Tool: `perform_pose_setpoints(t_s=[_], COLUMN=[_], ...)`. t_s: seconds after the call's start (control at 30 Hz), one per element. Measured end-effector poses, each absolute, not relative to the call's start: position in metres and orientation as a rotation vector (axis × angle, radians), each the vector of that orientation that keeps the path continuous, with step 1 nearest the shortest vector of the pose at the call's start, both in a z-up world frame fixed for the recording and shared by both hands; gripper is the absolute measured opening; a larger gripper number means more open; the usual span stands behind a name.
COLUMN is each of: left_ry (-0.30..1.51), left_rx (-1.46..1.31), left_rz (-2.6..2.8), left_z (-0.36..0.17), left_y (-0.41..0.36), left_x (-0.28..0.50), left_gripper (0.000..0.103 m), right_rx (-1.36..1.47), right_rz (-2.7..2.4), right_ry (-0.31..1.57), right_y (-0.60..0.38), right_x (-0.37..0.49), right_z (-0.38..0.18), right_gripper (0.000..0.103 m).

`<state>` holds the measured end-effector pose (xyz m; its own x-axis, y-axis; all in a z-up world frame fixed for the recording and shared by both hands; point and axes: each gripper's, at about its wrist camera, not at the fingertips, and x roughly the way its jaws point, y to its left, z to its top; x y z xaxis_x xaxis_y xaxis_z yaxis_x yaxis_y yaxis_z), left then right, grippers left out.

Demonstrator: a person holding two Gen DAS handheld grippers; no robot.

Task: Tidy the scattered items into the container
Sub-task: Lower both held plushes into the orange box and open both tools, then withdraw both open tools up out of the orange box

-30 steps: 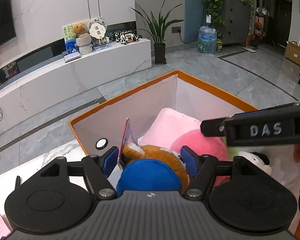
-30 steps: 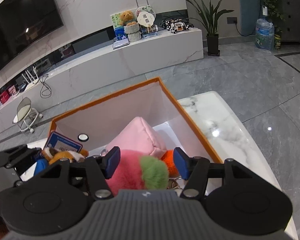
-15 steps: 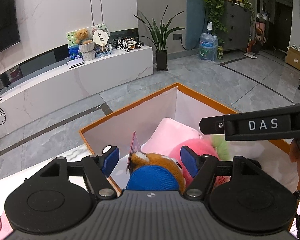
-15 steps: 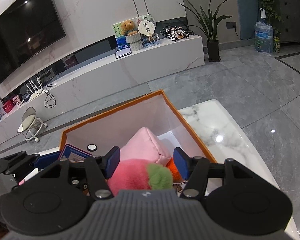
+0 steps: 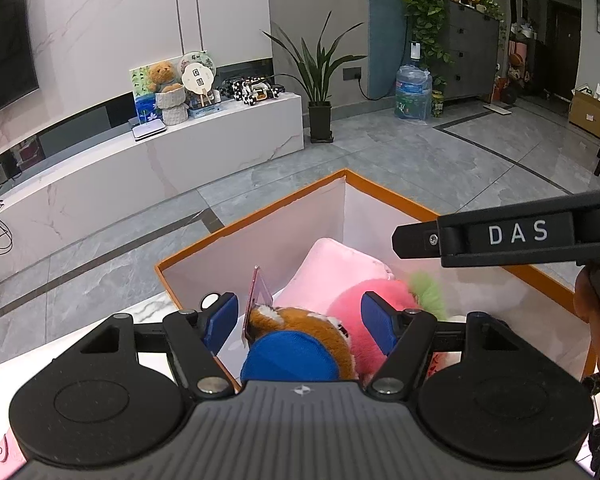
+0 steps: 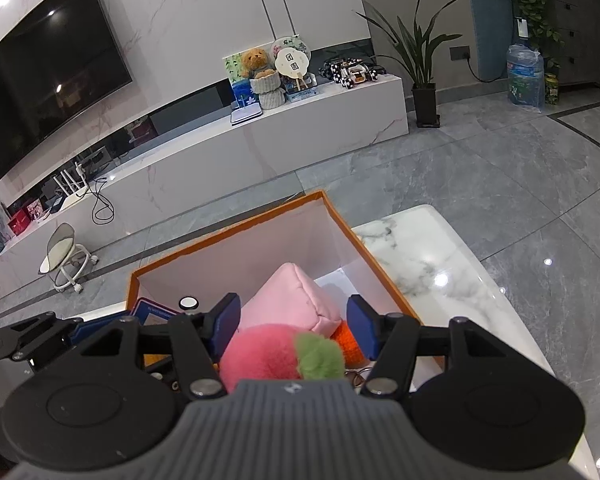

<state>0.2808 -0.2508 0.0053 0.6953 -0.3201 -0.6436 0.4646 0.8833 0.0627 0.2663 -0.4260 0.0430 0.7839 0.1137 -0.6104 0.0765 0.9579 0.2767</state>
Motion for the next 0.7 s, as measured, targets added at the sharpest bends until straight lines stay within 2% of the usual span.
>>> perform_pose_setpoints(t_s=[0.7], left_ry=[0.613], left_rx=[0.218], left_rz=[-0.406], left_z=[0.04], left_y=[-0.217], left_x=[0.255], left_gripper=[0.08], right_rx=[0.282], right_rz=[0.046], right_ry=[0.622], right_y=[-0.402], right_x=[0.251], right_z=[0.074], right_gripper=[0.062])
